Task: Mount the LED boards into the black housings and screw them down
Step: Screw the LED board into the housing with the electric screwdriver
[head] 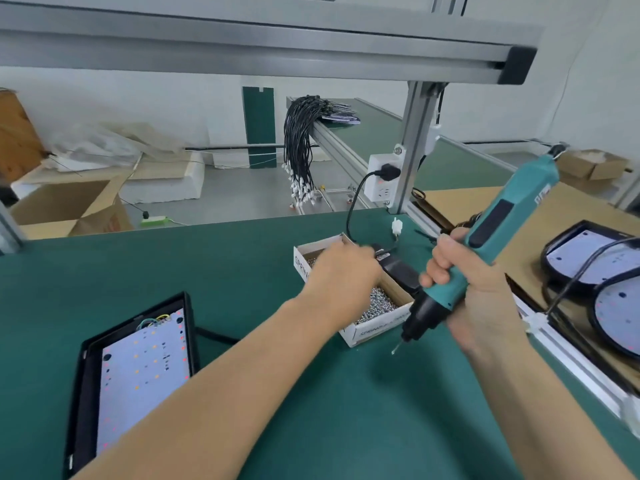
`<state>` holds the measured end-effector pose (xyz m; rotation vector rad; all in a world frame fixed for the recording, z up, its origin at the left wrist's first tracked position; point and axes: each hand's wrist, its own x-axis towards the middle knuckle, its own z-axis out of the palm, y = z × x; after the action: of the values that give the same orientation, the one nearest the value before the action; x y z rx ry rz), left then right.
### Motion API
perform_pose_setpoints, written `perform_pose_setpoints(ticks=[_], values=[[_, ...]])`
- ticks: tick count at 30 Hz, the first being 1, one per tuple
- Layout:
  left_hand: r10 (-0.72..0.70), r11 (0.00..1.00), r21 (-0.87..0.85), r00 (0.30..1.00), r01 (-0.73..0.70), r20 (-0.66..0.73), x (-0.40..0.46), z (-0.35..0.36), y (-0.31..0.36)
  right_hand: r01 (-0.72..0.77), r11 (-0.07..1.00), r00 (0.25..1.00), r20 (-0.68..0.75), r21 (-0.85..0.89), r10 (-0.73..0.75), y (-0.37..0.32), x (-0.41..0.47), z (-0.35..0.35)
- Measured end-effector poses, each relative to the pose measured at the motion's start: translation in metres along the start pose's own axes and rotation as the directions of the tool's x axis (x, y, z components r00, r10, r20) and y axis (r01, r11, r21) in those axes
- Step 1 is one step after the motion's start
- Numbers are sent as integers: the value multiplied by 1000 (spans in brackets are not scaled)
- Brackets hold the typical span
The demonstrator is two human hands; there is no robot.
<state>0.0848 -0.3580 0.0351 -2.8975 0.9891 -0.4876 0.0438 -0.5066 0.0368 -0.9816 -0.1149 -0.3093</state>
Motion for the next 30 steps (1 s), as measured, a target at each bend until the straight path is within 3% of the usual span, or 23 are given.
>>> perform_pose_setpoints(ticks=[2,4,12,15,17,18,20,21,22,23,25,30], values=[[-1,1000,25,984,-3,178,11,11,10,33,999,999,-33,-19,-33,-1,1,2],[-10,998,70,972,-6,236,18,22,15,51,999,997,-50,-17,-52,-3,3,3],[-87,994,-51,986,95,142,18,32,15,78,997,995,-61,-8,-79,-7,-1,3],[-154,952,-259,987,163,54,14,26,14,84,996,996,-44,18,-83,-10,-4,8],[-281,787,-563,959,252,37,8,13,7,96,995,995,-28,41,-95,-14,-5,13],[-355,618,-729,932,294,74,2,5,2,100,994,995,-14,47,-99,-16,-6,17],[-443,133,-946,872,295,209,-17,-13,-12,102,992,994,26,69,-104,-20,-7,25],[-444,-106,-959,850,264,283,-30,-21,-21,98,992,994,48,80,-102,-21,-8,30],[-433,-283,-931,835,232,340,-44,-29,-30,93,992,993,69,89,-99,-22,-9,35],[-426,-394,-895,822,206,377,-58,-36,-39,87,991,991,90,101,-96,-22,-11,41],[-439,-494,-854,801,162,406,-87,-46,-55,65,988,987,134,137,-84,-19,-14,56],[-490,-621,-778,727,95,480,-142,-52,-71,-17,968,972,232,249,-43,-2,-26,104]])
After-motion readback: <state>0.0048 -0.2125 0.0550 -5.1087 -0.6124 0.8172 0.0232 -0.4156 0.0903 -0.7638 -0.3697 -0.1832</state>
